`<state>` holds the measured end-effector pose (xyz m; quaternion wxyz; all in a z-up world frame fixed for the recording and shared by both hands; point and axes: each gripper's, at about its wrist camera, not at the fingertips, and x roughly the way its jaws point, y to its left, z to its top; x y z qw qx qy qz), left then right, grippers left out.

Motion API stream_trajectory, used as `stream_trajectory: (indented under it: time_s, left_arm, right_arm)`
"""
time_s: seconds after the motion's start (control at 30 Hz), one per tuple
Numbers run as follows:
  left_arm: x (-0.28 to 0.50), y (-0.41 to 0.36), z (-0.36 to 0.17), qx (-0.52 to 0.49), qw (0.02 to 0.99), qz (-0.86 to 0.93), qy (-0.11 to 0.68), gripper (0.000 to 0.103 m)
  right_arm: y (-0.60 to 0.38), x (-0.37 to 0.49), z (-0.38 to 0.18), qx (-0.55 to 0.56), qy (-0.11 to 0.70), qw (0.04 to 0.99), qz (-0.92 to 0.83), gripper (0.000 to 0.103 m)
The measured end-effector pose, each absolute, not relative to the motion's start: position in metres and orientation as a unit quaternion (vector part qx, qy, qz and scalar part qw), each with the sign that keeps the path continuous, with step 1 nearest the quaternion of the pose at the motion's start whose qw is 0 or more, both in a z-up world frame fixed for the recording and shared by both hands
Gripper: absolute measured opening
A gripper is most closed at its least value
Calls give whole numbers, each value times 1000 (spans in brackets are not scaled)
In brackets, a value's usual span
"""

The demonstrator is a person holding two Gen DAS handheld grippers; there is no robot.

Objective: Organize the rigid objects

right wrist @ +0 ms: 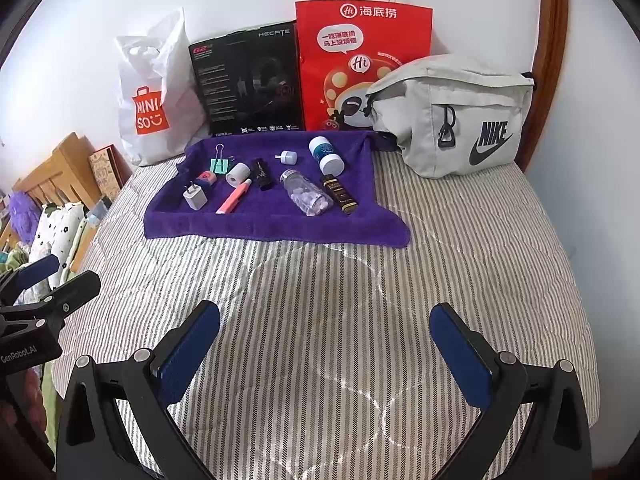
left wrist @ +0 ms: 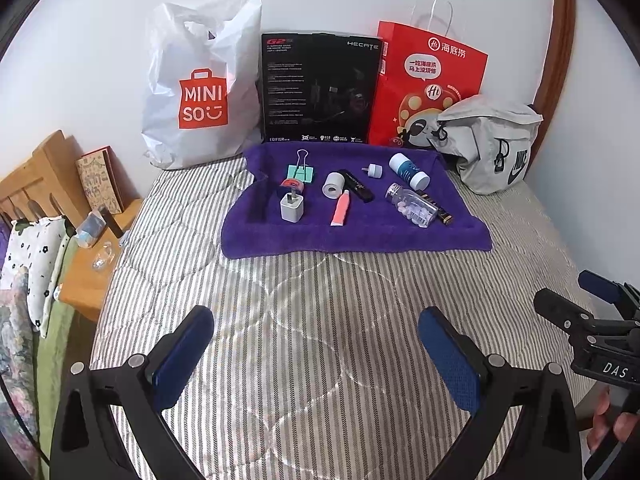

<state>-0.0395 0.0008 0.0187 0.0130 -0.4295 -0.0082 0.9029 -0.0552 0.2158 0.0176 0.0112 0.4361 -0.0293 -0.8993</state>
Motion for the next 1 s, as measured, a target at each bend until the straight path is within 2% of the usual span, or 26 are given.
stream_trajectory:
  time_s: [1.0]
  left_arm:
    - [-42,-8,18,-433,16,901,-2,103]
  right_arm:
    - [212,-55,17,439,-22,16,-898,103]
